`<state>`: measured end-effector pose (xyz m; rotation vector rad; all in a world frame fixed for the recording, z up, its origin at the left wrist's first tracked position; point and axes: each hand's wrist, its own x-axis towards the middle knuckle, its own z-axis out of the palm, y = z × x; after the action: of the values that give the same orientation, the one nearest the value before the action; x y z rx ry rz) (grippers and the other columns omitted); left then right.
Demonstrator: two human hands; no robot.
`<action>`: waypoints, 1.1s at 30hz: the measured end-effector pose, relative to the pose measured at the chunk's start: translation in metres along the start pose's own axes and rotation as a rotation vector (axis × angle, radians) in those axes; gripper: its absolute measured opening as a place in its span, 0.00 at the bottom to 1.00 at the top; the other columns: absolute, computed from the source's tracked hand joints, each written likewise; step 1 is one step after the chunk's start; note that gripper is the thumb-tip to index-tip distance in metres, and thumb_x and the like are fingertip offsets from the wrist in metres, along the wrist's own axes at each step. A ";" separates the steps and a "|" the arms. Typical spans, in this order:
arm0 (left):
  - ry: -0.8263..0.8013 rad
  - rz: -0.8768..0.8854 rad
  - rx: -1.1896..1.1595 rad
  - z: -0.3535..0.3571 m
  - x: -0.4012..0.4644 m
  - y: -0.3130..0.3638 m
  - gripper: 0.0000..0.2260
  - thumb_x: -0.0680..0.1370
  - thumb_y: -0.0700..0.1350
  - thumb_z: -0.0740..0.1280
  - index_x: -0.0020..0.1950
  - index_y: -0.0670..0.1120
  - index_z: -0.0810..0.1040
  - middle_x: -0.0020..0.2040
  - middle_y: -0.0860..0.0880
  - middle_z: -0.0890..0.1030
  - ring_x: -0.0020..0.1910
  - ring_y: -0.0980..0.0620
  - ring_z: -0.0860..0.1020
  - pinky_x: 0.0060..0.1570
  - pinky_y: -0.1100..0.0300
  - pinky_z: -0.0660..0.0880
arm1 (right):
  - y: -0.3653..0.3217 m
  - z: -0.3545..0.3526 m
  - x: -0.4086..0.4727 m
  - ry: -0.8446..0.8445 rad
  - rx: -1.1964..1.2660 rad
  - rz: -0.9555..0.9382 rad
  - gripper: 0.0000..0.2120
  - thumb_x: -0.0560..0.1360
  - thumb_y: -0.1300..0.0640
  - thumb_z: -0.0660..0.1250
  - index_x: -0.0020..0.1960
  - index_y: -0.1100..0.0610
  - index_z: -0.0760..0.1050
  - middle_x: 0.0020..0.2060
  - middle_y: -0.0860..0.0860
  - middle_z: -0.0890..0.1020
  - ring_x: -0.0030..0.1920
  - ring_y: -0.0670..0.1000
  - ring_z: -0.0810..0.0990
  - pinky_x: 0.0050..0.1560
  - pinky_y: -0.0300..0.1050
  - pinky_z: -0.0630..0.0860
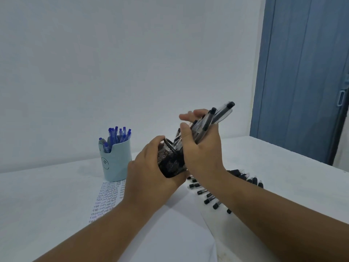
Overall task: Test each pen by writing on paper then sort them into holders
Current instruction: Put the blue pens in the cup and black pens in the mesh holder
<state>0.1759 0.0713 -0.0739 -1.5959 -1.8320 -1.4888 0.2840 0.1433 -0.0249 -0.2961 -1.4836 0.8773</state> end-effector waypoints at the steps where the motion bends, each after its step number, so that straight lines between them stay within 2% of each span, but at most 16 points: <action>1: 0.008 -0.010 -0.009 0.000 0.000 0.000 0.40 0.61 0.66 0.77 0.69 0.58 0.67 0.58 0.60 0.78 0.56 0.56 0.80 0.56 0.48 0.78 | 0.002 -0.001 0.003 0.017 -0.013 0.025 0.15 0.78 0.59 0.68 0.62 0.51 0.67 0.55 0.44 0.82 0.54 0.46 0.81 0.53 0.38 0.77; 3: 0.021 -0.021 -0.020 0.000 0.000 -0.001 0.41 0.61 0.64 0.79 0.70 0.58 0.67 0.59 0.60 0.78 0.55 0.57 0.80 0.57 0.49 0.78 | 0.010 -0.004 0.009 0.032 -0.089 0.122 0.15 0.73 0.48 0.71 0.57 0.40 0.69 0.53 0.37 0.79 0.58 0.50 0.80 0.58 0.46 0.78; 5: 0.023 -0.035 -0.042 -0.001 0.000 -0.002 0.41 0.61 0.62 0.80 0.70 0.58 0.68 0.58 0.61 0.78 0.55 0.58 0.80 0.57 0.50 0.78 | 0.015 -0.008 0.013 0.005 -0.170 0.262 0.17 0.67 0.40 0.73 0.52 0.38 0.70 0.49 0.38 0.79 0.59 0.53 0.79 0.58 0.55 0.78; 8: 0.025 -0.042 -0.054 -0.002 0.000 -0.003 0.41 0.61 0.61 0.81 0.70 0.58 0.68 0.58 0.61 0.78 0.55 0.58 0.80 0.56 0.52 0.79 | 0.016 -0.010 0.014 -0.108 -0.171 0.371 0.30 0.64 0.43 0.80 0.59 0.47 0.69 0.51 0.47 0.82 0.50 0.45 0.83 0.50 0.48 0.81; 10: 0.036 -0.058 -0.076 -0.002 0.000 -0.003 0.41 0.61 0.60 0.82 0.70 0.58 0.68 0.58 0.61 0.77 0.53 0.59 0.80 0.55 0.56 0.80 | 0.015 -0.013 0.016 -0.179 -0.185 0.396 0.42 0.59 0.37 0.80 0.66 0.47 0.65 0.58 0.46 0.79 0.56 0.44 0.81 0.51 0.43 0.79; 12: 0.042 -0.069 -0.096 -0.002 0.000 -0.003 0.40 0.61 0.60 0.82 0.69 0.59 0.68 0.56 0.63 0.76 0.53 0.61 0.79 0.54 0.62 0.78 | 0.007 -0.015 0.017 -0.185 -0.106 0.453 0.49 0.62 0.33 0.77 0.74 0.48 0.60 0.66 0.43 0.72 0.64 0.44 0.75 0.55 0.37 0.72; 14: 0.039 -0.061 -0.114 -0.001 0.000 -0.001 0.40 0.61 0.60 0.82 0.69 0.59 0.68 0.55 0.66 0.75 0.52 0.63 0.79 0.52 0.67 0.76 | 0.001 -0.016 0.021 -0.145 0.007 0.512 0.44 0.69 0.31 0.68 0.77 0.48 0.58 0.69 0.41 0.69 0.66 0.42 0.70 0.61 0.41 0.63; 15: 0.034 -0.057 -0.120 -0.001 -0.001 0.000 0.40 0.61 0.60 0.81 0.69 0.60 0.68 0.55 0.67 0.75 0.52 0.64 0.79 0.52 0.69 0.75 | 0.000 -0.018 0.022 -0.145 0.030 0.533 0.38 0.72 0.30 0.63 0.76 0.47 0.62 0.66 0.39 0.71 0.62 0.40 0.71 0.61 0.43 0.62; 18: 0.023 -0.066 -0.141 0.001 -0.001 0.002 0.39 0.61 0.59 0.82 0.68 0.59 0.69 0.56 0.65 0.76 0.51 0.64 0.80 0.49 0.73 0.74 | -0.006 -0.020 0.022 -0.236 -0.125 0.490 0.20 0.76 0.31 0.60 0.57 0.44 0.75 0.48 0.39 0.80 0.47 0.36 0.76 0.54 0.40 0.72; 21: 0.039 -0.101 -0.185 0.001 0.000 0.001 0.38 0.61 0.57 0.82 0.67 0.57 0.70 0.55 0.65 0.76 0.49 0.68 0.79 0.44 0.78 0.71 | -0.007 -0.024 0.025 -0.321 -0.216 0.479 0.19 0.72 0.29 0.63 0.52 0.42 0.75 0.45 0.37 0.80 0.45 0.35 0.76 0.51 0.37 0.72; 23: 0.048 -0.114 -0.215 0.001 0.001 0.000 0.38 0.61 0.55 0.83 0.67 0.57 0.71 0.55 0.66 0.75 0.50 0.72 0.77 0.44 0.80 0.69 | -0.010 -0.025 0.028 -0.251 -0.045 0.518 0.22 0.69 0.26 0.61 0.54 0.39 0.73 0.52 0.37 0.79 0.51 0.38 0.76 0.62 0.44 0.70; 24: 0.048 -0.116 -0.224 0.000 0.000 0.000 0.38 0.62 0.55 0.83 0.68 0.57 0.71 0.55 0.66 0.75 0.50 0.72 0.77 0.44 0.80 0.69 | -0.009 -0.026 0.032 -0.161 0.077 0.538 0.26 0.70 0.25 0.59 0.59 0.41 0.72 0.59 0.42 0.79 0.55 0.44 0.78 0.68 0.52 0.69; 26: 0.037 -0.110 -0.228 0.001 -0.001 -0.001 0.38 0.62 0.56 0.83 0.68 0.58 0.70 0.57 0.64 0.76 0.51 0.68 0.78 0.47 0.75 0.74 | -0.006 -0.028 0.036 0.007 0.264 0.524 0.25 0.77 0.30 0.56 0.64 0.45 0.69 0.61 0.51 0.81 0.58 0.55 0.82 0.66 0.60 0.74; 29: 0.020 -0.094 -0.226 0.002 -0.002 0.000 0.39 0.61 0.58 0.82 0.67 0.60 0.69 0.60 0.62 0.78 0.52 0.61 0.81 0.49 0.56 0.82 | -0.006 -0.026 0.031 0.055 0.197 0.317 0.13 0.85 0.46 0.53 0.59 0.50 0.73 0.54 0.53 0.84 0.52 0.56 0.85 0.56 0.58 0.81; 31: 0.017 -0.081 -0.218 0.003 -0.002 0.001 0.38 0.61 0.58 0.82 0.67 0.60 0.69 0.59 0.62 0.78 0.50 0.61 0.81 0.47 0.54 0.82 | -0.005 -0.024 0.025 0.010 0.126 0.245 0.15 0.86 0.54 0.53 0.53 0.55 0.77 0.49 0.55 0.85 0.49 0.55 0.85 0.55 0.60 0.82; 33: 0.025 -0.083 -0.213 0.002 -0.001 0.001 0.38 0.61 0.57 0.83 0.66 0.60 0.69 0.59 0.61 0.78 0.51 0.61 0.82 0.49 0.55 0.82 | -0.005 -0.023 0.025 -0.023 0.133 0.244 0.14 0.85 0.58 0.55 0.51 0.57 0.80 0.49 0.55 0.86 0.50 0.55 0.85 0.56 0.59 0.81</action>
<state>0.1779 0.0725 -0.0757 -1.6025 -1.7972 -1.7848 0.3041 0.1639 -0.0061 -0.3738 -1.4217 1.1731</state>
